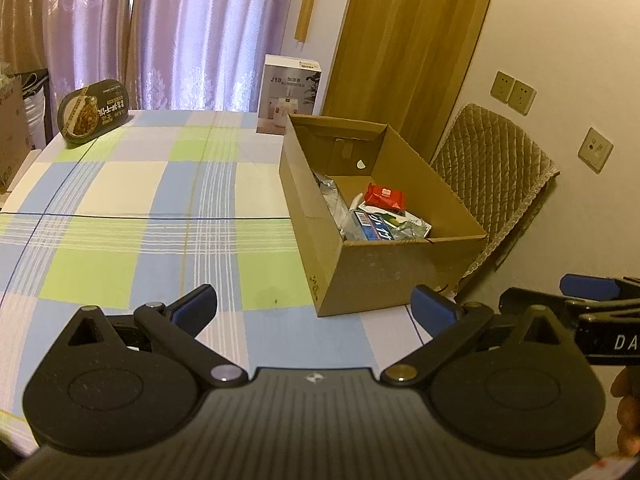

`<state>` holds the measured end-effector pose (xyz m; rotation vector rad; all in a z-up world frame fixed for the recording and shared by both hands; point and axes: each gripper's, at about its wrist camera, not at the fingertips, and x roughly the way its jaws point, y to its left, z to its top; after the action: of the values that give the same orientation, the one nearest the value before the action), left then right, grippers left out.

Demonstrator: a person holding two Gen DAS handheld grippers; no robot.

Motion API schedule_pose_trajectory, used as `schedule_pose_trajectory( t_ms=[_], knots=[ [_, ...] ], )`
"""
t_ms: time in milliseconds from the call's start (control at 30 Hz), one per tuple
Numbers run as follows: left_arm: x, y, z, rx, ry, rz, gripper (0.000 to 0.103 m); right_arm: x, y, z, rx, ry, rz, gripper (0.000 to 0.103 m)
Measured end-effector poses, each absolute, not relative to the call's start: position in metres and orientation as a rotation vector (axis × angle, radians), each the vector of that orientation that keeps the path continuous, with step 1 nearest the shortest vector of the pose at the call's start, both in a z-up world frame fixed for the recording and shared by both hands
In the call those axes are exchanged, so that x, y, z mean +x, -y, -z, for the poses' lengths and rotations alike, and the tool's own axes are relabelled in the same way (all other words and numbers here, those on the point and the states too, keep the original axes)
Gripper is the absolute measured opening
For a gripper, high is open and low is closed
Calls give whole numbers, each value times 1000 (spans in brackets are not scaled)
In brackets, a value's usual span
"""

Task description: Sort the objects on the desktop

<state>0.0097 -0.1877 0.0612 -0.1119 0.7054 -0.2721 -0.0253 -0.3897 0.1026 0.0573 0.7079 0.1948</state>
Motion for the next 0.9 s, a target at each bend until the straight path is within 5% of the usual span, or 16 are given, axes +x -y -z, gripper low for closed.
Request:
schedule_pose_trajectory(
  t_ms=[900],
  knots=[
    [9, 187, -56, -99, -721, 255, 102, -26, 382, -99, -3, -704, -180, 101]
  ],
)
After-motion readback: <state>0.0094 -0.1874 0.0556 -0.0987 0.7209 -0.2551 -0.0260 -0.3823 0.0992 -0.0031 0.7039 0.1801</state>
